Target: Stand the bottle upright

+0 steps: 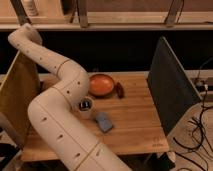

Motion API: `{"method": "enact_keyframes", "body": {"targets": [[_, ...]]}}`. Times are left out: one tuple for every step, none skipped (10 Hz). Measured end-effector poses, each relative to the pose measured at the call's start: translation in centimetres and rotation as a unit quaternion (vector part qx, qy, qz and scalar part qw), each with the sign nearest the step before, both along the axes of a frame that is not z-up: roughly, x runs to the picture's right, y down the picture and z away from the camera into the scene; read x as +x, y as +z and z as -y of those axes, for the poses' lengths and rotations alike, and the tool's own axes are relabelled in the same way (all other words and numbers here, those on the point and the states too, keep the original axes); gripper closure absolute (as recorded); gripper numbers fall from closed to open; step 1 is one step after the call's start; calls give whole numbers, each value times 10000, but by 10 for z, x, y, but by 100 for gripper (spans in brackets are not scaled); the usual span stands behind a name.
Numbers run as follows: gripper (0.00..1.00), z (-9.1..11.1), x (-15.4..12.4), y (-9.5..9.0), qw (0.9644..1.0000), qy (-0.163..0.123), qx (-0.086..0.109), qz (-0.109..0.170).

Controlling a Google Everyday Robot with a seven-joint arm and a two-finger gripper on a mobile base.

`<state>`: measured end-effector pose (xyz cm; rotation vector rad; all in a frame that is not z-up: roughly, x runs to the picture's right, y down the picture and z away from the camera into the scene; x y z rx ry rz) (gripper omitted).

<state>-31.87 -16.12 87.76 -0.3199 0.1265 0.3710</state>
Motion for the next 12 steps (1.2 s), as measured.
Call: {"method": "enact_keyframes", "body": {"targets": [[100,14,27,-4,9999,94,33,-114],[100,37,87,-10,9983,381,63,-446],[100,53,144,-18,9944,661,80,-815],[100,64,186,-27,9900,875,104,-1100],[100,70,210,-33,9865,1023,131,-1276],[100,70,213,-34,9861,1039,136,-1293],[100,70,209,-34,9864,1026,138,-1279],[100,70,208,-34,9865,1018,139,-1272],[100,70,209,-34,9864,1024,139,-1275],[100,69,210,-32,9863,1035,124,-1281],[100,66,210,-29,9862,1020,92,-1302],[100,46,217,-19,9847,870,-130,-1505]]}}
